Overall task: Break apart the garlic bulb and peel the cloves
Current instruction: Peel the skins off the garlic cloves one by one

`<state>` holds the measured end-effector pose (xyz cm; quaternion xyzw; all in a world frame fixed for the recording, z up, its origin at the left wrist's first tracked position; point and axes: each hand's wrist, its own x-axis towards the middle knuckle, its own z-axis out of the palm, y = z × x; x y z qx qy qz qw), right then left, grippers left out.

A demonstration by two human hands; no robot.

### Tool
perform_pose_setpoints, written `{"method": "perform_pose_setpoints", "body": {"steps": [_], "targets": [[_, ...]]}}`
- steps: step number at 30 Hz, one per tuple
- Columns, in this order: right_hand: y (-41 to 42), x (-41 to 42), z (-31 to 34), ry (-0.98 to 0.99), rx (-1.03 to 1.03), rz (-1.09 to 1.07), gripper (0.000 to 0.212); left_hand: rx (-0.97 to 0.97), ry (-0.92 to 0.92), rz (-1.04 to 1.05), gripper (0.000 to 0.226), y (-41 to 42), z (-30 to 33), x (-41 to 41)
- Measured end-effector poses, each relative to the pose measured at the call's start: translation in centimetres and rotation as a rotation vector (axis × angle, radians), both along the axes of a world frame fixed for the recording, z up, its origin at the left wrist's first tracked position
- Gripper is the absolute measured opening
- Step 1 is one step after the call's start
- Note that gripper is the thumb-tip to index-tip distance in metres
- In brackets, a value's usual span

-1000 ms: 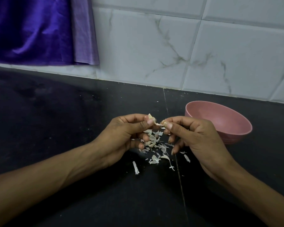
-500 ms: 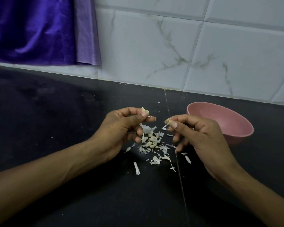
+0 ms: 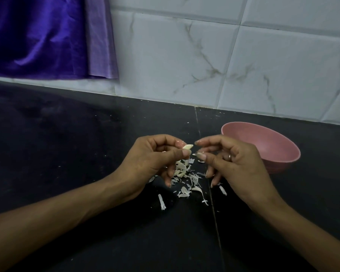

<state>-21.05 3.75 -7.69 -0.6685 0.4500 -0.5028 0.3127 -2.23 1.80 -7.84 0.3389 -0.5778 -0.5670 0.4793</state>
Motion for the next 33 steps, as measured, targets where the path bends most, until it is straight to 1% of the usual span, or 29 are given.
{"method": "perform_pose_setpoints", "body": {"steps": [6, 10, 12, 14, 16, 19, 21, 23, 26, 33], "targets": [[0.16, -0.03, -0.05, 0.037, -0.032, 0.018, 0.016, -0.02, -0.021, -0.014, 0.019, -0.29, -0.42, 0.06], [0.56, 0.09, 0.08, 0.064, -0.041, 0.029, 0.018, -0.075, -0.092, -0.013, 0.016, -0.26, -0.53, 0.1], [0.41, -0.03, -0.04, 0.109, -0.068, 0.009, 0.011, -0.122, -0.137, -0.013, 0.02, -0.13, -0.51, 0.06], [0.31, -0.1, -0.13, 0.16, -0.097, -0.001, 0.007, -0.153, -0.178, -0.007, 0.03, 0.02, -0.43, 0.0], [0.38, -0.06, -0.1, 0.188, -0.12, -0.008, 0.009, -0.176, -0.191, 0.003, 0.035, 0.09, -0.44, 0.01], [0.64, 0.13, 0.09, 0.208, -0.141, -0.017, 0.018, -0.201, -0.179, 0.013, 0.035, 0.07, -0.41, 0.09], [0.67, 0.13, 0.09, 0.209, -0.143, -0.022, 0.02, -0.198, -0.179, 0.011, 0.035, 0.05, -0.39, 0.07], [0.61, 0.09, 0.01, 0.199, -0.135, -0.028, 0.015, -0.166, -0.167, 0.012, 0.034, 0.11, -0.34, 0.02], [0.54, -0.01, 0.01, 0.185, -0.125, -0.032, 0.007, -0.115, -0.169, 0.007, 0.022, 0.23, -0.26, -0.04], [0.63, 0.21, -0.01, 0.215, -0.116, -0.009, 0.009, -0.096, -0.181, 0.014, 0.017, 0.31, -0.05, 0.11]]}}
